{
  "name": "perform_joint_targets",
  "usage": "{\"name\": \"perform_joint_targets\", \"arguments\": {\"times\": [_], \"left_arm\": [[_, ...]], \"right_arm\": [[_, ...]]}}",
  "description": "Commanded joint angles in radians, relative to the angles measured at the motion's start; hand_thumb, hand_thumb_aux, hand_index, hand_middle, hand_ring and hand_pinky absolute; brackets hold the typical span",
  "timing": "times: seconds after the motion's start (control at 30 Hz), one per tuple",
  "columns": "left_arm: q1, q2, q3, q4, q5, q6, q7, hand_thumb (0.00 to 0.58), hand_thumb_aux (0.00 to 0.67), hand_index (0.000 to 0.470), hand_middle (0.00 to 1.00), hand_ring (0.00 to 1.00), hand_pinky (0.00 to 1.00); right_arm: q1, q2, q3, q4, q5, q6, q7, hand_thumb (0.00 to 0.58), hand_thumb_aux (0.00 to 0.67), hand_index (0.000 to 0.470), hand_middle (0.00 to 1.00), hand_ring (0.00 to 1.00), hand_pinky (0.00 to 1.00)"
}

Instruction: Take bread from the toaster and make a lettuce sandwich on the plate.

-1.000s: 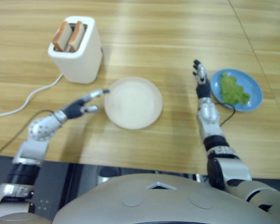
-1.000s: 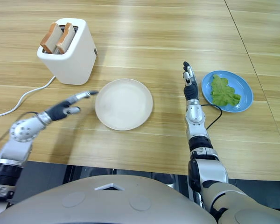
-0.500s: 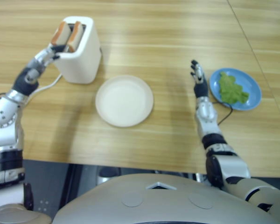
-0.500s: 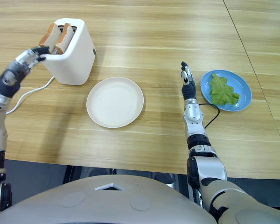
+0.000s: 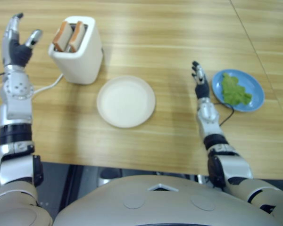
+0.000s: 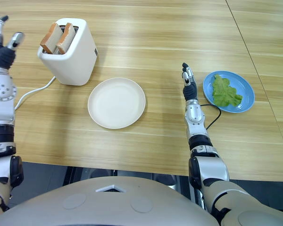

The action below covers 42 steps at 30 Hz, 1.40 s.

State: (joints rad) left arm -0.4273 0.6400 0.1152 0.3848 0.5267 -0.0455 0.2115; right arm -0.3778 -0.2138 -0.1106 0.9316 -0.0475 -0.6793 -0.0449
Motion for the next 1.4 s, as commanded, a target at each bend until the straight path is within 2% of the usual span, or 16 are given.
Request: {"name": "perform_joint_targets", "arguments": {"times": [0.03,0.4,0.77,0.8,0.83,0.87,0.9,0.93,0.97,1.0,1.07,1.1,1.3,1.37,1.4], "left_arm": [[-0.030,-0.019,-0.093,0.064,0.093,0.099,0.024,0.000,0.000,0.000,0.00,0.00,0.00],[-0.147,-0.039,-0.215,0.253,0.173,0.250,0.079,0.000,0.000,0.000,0.00,0.00,0.00],[-0.173,-0.031,-0.227,0.300,0.159,0.293,0.127,0.000,0.000,0.000,0.00,0.00,0.00],[-0.175,-0.033,-0.231,0.300,0.160,0.295,0.128,0.027,0.016,0.011,0.00,0.00,0.00],[-0.179,-0.035,-0.239,0.301,0.165,0.295,0.132,0.205,0.131,0.090,0.00,0.00,0.00],[-0.182,-0.036,-0.245,0.303,0.168,0.294,0.134,0.248,0.163,0.112,0.00,0.00,0.00],[-0.188,-0.039,-0.253,0.309,0.171,0.293,0.134,0.357,0.255,0.175,0.00,0.00,0.00],[-0.193,-0.042,-0.261,0.317,0.172,0.293,0.136,0.500,0.420,0.289,0.09,0.09,0.09],[-0.200,-0.045,-0.266,0.323,0.172,0.287,0.147,0.562,0.552,0.379,0.52,0.52,0.52],[-0.204,-0.046,-0.269,0.326,0.172,0.283,0.156,0.580,0.670,0.460,0.93,0.93,0.93],[-0.208,-0.047,-0.276,0.322,0.176,0.276,0.180,0.580,0.670,0.460,0.93,0.93,0.93],[-0.210,-0.047,-0.279,0.317,0.177,0.272,0.189,0.580,0.670,0.460,1.00,1.00,1.00],[-0.202,-0.059,-0.285,0.249,0.176,0.253,0.208,0.580,0.657,0.451,1.00,1.00,1.00],[-0.199,-0.059,-0.286,0.242,0.174,0.250,0.203,0.549,0.515,0.354,1.00,1.00,1.00],[-0.198,-0.060,-0.288,0.240,0.173,0.248,0.198,0.509,0.436,0.299,1.00,1.00,1.00]], "right_arm": [[-0.001,-0.003,0.005,0.018,-0.009,0.006,0.000,0.000,0.000,0.000,0.00,0.00,0.00],[0.003,-0.001,0.007,0.020,-0.012,0.007,-0.003,0.000,0.000,0.000,0.00,0.00,0.00],[0.014,-0.002,0.002,0.005,-0.018,0.006,-0.007,0.000,0.000,0.000,0.00,0.00,0.00],[0.014,-0.001,0.002,0.004,-0.018,0.006,-0.006,0.000,0.000,0.000,0.00,0.00,0.00],[0.013,-0.001,0.003,0.004,-0.019,0.006,-0.006,0.000,0.000,0.000,0.00,0.00,0.00],[0.013,0.000,0.003,0.004,-0.019,0.006,-0.006,0.000,0.000,0.000,0.00,0.00,0.00],[0.013,0.000,0.003,0.004,-0.019,0.006,-0.006,0.000,0.000,0.000,0.00,0.00,0.00],[0.013,0.000,0.004,0.005,-0.020,0.006,-0.007,0.000,0.000,0.000,0.00,0.00,0.00],[0.013,0.000,0.005,0.006,-0.021,0.007,-0.007,0.000,0.000,0.000,0.00,0.00,0.00],[0.012,0.001,0.005,0.006,-0.022,0.007,-0.007,0.000,0.000,0.000,0.00,0.00,0.00],[0.012,0.000,0.006,0.008,-0.023,0.008,-0.007,0.000,0.000,0.000,0.00,0.00,0.00],[0.012,0.000,0.005,0.008,-0.023,0.008,-0.007,0.000,0.000,0.000,0.00,0.00,0.00],[0.014,-0.001,0.006,0.011,-0.026,0.010,-0.010,0.000,0.000,0.000,0.00,0.00,0.00],[0.014,0.000,0.007,0.015,-0.028,0.010,-0.011,0.000,0.000,0.000,0.00,0.00,0.00],[0.014,0.001,0.008,0.016,-0.029,0.010,-0.011,0.000,0.000,0.000,0.00,0.00,0.00]]}}
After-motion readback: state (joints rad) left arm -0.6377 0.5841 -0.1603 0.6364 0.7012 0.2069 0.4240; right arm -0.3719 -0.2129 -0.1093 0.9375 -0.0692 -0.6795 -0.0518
